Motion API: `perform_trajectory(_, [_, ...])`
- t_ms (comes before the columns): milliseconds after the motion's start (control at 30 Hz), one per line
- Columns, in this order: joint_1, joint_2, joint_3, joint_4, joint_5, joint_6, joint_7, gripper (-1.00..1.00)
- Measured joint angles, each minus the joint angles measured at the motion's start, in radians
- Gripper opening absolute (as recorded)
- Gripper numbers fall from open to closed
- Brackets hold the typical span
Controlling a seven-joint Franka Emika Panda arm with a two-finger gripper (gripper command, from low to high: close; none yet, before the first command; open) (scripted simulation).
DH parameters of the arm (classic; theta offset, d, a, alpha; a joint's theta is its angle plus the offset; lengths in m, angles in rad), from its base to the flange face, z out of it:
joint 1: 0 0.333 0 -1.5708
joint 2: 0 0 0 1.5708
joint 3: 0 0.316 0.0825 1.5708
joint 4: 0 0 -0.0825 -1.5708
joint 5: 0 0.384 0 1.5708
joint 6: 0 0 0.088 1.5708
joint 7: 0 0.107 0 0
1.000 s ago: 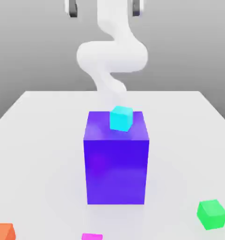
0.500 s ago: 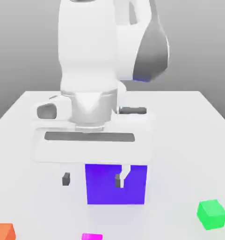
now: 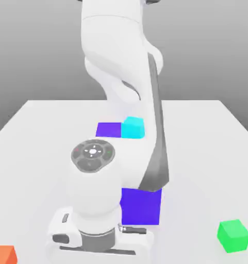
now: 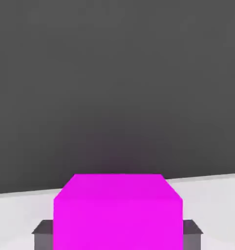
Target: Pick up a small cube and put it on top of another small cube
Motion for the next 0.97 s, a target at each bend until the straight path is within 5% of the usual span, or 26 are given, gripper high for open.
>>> perform_trajectory(200, [0.008,-0.118,-0.010,-0.026,-0.010,-0.092,0.007,-1.00])
perform_trajectory(500, [0.255,-0.282,0.169,-0.123,-0.087,-0.162,0.099,-1.00])
perform_trajectory(633, [0.375,-0.213,0.214,-0.127,-0.167,-0.092,0.173,-1.00])
perform_trajectory(667, [0.389,-0.183,0.208,-0.126,-0.181,-0.065,0.184,1.00])
perform_trajectory(967, [0.389,-0.232,0.222,-0.129,-0.165,-0.109,0.173,1.00])
